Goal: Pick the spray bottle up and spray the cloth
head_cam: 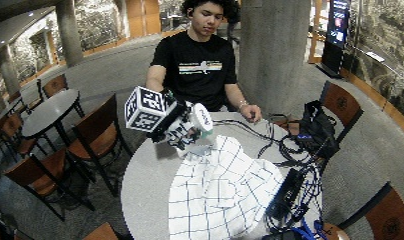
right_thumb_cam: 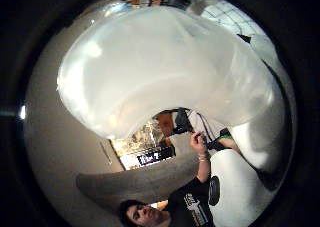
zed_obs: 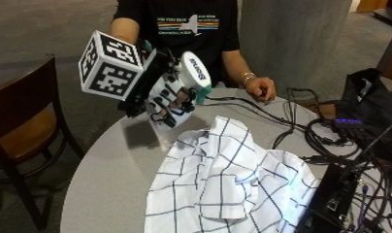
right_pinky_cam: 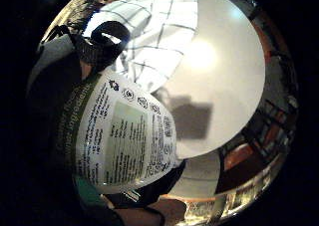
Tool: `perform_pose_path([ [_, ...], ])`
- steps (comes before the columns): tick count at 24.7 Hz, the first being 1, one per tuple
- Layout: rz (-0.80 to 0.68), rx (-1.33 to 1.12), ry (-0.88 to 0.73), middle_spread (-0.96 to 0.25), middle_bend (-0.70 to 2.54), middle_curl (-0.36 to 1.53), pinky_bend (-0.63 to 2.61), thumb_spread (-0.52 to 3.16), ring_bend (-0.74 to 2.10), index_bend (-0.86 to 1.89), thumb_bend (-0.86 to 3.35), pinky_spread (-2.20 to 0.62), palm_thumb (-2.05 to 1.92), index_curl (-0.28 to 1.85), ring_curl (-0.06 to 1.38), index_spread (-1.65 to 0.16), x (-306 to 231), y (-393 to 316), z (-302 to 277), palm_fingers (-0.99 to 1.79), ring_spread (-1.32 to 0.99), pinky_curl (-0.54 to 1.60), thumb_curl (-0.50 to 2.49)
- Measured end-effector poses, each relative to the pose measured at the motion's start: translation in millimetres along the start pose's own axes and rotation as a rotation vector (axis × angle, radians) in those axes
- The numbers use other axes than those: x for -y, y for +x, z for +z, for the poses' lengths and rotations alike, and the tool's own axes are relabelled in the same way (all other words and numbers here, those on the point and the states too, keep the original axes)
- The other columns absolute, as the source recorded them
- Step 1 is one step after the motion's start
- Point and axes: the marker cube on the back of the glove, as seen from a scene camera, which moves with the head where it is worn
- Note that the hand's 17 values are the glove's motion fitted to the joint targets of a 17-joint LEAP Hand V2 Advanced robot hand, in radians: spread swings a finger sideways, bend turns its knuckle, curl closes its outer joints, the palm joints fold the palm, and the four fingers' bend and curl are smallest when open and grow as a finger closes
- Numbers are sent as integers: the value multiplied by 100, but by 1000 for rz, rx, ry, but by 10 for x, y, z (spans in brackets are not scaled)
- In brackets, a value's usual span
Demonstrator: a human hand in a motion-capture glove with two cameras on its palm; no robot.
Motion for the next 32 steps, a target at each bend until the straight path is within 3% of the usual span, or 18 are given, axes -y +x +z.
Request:
perform_pose_path([
  [6, -327, 188, 134, -9, 54, 52, 14, 14, 43, 30, -3, 28, 105, 64, 43, -19, -504, -524, 194, 117, -16, 21, 81],
  [11, -607, 277, 229, -9, 53, 52, 14, 13, 44, 31, -3, 27, 104, 65, 43, -19, -733, -823, 783, 117, -17, 21, 81],
  [14, -697, 287, 220, -9, 54, 52, 14, 13, 44, 31, -3, 26, 104, 65, 43, -19, -738, -923, 1239, 118, -18, 21, 81],
  [23, -646, 297, 127, -9, 54, 52, 14, 14, 44, 32, -3, 25, 104, 65, 43, -19, -613, -895, 2355, 116, -18, 21, 81],
  [32, -597, 272, 98, -9, 54, 52, 13, 23, 43, 32, -4, 25, 100, 65, 43, -19, -544, -693, 2506, 113, -16, 20, 80],
])
